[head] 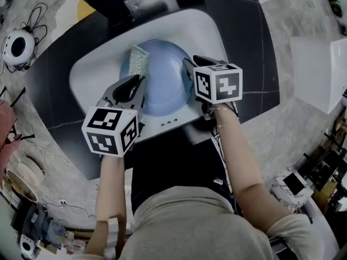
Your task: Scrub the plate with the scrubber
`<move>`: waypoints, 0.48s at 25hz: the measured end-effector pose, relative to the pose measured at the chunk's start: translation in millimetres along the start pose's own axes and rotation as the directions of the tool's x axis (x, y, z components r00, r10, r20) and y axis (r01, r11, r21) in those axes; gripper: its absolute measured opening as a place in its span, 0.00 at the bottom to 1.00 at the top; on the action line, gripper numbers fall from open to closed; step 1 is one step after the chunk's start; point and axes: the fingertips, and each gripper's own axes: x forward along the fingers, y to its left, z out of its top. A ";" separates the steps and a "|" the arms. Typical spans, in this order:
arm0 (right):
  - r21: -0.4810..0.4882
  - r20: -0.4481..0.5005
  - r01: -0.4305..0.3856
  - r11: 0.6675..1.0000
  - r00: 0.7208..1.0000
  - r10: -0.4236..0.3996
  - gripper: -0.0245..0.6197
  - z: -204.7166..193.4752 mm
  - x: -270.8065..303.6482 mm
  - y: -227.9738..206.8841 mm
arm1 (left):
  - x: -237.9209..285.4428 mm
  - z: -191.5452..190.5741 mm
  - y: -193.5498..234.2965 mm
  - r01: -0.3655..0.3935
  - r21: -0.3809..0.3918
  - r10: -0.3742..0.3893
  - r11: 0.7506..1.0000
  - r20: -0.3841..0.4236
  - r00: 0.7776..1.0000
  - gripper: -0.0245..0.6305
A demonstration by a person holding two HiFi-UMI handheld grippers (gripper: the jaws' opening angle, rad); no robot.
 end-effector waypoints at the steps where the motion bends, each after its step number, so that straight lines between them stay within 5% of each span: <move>1: 0.004 -0.010 0.004 1.000 1.000 -0.004 0.23 -1.5 2.0 -1.1 | 1.8 -2.3 -0.3 0.008 0.006 -0.008 1.000 -0.015 1.000 0.13; 12: 0.011 -0.103 0.083 0.997 0.991 -0.081 0.13 -19.4 14.5 -11.8 | 7.5 -21.3 -0.5 0.041 0.037 -0.037 0.998 -0.106 0.994 0.13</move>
